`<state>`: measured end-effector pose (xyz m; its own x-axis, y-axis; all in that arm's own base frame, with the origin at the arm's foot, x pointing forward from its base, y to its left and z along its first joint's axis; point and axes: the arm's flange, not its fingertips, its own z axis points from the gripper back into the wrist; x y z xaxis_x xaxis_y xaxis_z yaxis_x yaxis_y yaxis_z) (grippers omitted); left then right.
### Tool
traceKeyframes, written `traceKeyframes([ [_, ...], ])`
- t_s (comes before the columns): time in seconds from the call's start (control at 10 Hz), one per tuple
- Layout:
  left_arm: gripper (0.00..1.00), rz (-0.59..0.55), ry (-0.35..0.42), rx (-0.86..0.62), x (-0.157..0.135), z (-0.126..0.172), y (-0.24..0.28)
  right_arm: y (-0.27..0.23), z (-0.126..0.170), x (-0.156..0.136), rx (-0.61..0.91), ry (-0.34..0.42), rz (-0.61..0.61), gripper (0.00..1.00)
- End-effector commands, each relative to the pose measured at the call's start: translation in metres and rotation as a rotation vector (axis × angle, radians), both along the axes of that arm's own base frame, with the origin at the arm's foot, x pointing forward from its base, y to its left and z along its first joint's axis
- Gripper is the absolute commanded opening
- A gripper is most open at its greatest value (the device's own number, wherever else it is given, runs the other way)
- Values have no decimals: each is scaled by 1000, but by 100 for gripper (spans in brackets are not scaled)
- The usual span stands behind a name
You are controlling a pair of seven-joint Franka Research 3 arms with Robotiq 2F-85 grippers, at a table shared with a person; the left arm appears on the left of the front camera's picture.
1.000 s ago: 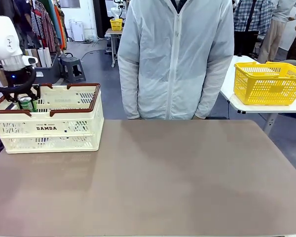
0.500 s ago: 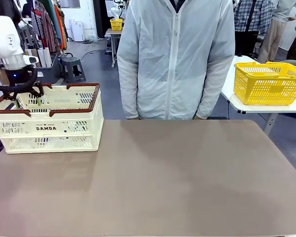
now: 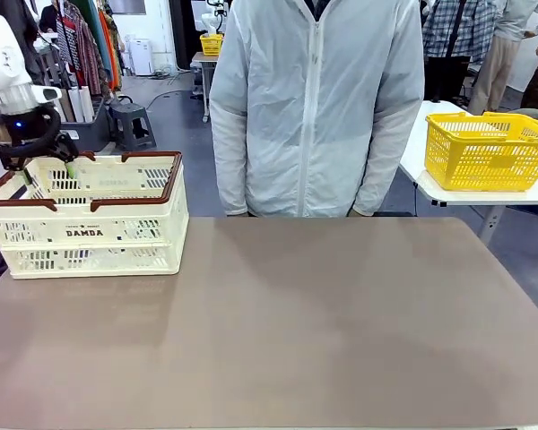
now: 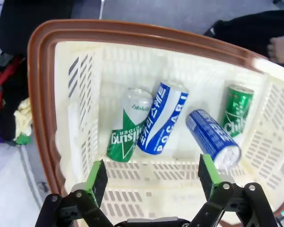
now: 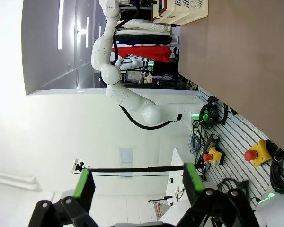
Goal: Place the drinks into the Shopping basket.
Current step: Pick up one drink and place it into the Shopping basket.
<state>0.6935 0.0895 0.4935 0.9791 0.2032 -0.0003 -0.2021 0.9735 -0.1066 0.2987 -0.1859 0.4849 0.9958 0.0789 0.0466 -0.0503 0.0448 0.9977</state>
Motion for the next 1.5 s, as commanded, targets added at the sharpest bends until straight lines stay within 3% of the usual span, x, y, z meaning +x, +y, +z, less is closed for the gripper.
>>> traceKeyframes([
  [0.0, 100, -134, -17, -166, -36, 22, 1, -4, 6, 0, -10, 17, 13, 100],
  [0.3, 100, -410, 17, -496, -121, 68, 14, -4, 6, 0, -10, 17, 13, 100],
  [0.4, 100, -489, -7, -669, -147, 73, 26, -4, 6, 0, -10, 17, 13, 100],
  [0.6, 100, -506, -5, -1109, -186, 62, 64, -4, 6, 0, -10, 17, 13, 100],
  [0.8, 100, -446, -154, -1394, -210, 35, 107, -4, 6, 0, -10, 17, 13, 100],
  [0.9, 100, -388, -224, -1435, -214, 16, 124, -4, 6, 0, -10, 17, 13, 100],
  [1.1, 100, -344, -266, -1395, -215, -26, 143, -4, 6, 0, -10, 17, 13, 100],
  [1.2, 100, -384, -190, -1395, -220, -13, 112, -4, 6, 0, -10, 17, 13, 100],
  [1.4, 100, -384, -190, -1395, -220, -13, 112, -4, 6, 0, -10, 17, 13, 100],
])
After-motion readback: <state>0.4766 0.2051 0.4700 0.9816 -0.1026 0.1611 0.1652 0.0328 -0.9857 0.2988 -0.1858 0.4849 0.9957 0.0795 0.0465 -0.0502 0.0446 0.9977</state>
